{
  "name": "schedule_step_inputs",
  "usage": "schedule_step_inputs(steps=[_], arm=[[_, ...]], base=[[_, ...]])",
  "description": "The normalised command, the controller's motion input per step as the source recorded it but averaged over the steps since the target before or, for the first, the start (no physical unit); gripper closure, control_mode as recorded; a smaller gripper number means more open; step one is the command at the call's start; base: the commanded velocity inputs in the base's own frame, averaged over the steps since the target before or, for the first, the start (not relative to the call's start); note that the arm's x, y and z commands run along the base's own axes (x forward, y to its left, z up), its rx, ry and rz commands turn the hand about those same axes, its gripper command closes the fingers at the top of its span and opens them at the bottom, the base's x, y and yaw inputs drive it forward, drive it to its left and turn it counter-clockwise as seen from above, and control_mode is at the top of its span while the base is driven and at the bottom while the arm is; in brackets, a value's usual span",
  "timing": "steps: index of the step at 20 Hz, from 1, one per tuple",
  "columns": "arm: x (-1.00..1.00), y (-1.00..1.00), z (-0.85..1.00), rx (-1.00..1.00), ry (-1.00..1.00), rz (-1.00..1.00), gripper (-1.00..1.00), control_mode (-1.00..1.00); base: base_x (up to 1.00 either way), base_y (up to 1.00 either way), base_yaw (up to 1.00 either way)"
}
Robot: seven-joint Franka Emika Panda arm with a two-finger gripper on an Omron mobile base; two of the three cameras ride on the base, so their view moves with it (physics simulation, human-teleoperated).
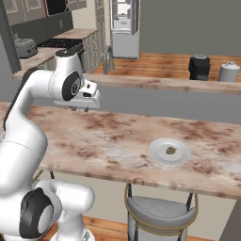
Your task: Transport the steak and garlic to the fridge. Place the steak on the rack containing meat and place the garlic on the rack containing the vegetable, ensuring meats and vegetables are on different racks.
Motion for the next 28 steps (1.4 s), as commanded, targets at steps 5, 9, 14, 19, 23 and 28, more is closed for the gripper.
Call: schedule_step_inputs(steps=[5, 9, 14, 19, 23, 28], arm=[[-0.37, 0.07, 0.0, -0.01, -0.06, 0.0, -1.0, -1.0], [-0.76, 0.15, 0.0, 0.0, -0.08, 0.0, -1.0, -1.0], [-0.72, 0.02, 0.0, 0.0, -0.09, 0.0, -1.0, -1.0], [-0.44, -0.14, 0.0, 0.0, 0.0, -0.02, -1.0, -1.0], [-0.04, -0.53, -0.02, 0.0, 0.04, -0.01, -1.0, -1.0], [0.04, -0.68, -0.15, 0.0, 0.09, -0.07, -1.0, -1.0]], base=[[0.0, 0.0, 0.0], [0.0, 0.0, 0.0], [0.0, 0.0, 0.0], [0.0, 0.0, 0.0], [0.0, 0.0, 0.0], [0.0, 0.0, 0.0]])
